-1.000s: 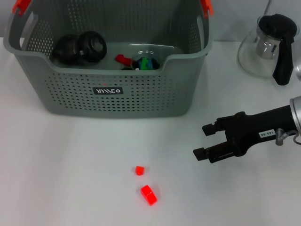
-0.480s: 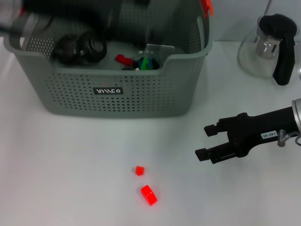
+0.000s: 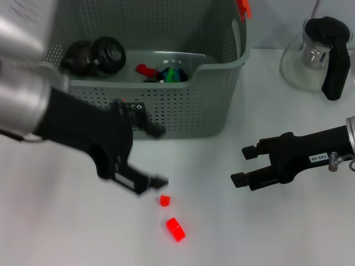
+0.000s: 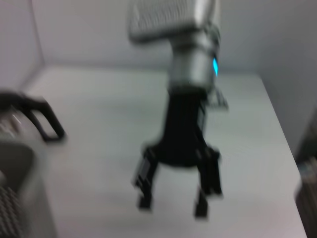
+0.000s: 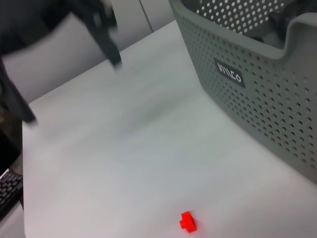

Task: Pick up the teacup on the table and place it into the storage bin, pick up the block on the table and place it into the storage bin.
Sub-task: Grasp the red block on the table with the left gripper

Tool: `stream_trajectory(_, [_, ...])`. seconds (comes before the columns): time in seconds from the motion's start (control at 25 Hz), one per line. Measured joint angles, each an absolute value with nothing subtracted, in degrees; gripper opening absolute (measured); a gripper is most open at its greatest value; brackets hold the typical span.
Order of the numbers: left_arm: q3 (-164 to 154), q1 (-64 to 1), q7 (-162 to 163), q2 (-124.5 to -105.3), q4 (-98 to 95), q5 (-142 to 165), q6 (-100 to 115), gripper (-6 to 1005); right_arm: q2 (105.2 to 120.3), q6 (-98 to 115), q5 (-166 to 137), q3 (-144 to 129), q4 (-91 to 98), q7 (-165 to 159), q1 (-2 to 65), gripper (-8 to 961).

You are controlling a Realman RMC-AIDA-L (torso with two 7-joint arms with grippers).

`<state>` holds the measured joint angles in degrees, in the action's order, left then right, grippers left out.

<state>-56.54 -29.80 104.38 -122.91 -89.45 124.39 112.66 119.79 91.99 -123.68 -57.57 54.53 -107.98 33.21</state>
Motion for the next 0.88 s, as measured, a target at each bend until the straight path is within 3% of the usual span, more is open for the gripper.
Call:
stream_trajectory(0.24, [-64.64, -29.11, 103.59, -124.25, -87.13, 131.89, 108.48, 889, 119.79, 92.01, -123.66, -57.11, 54.49, -108.01, 33.27, 912])
stream_trajectory(0.88, [-77.01, -31.73, 122.83, -124.42, -78.27, 142.40, 94.49, 888, 119.88, 92.02, -123.75, -56.40, 54.49, -108.18, 33.22, 913])
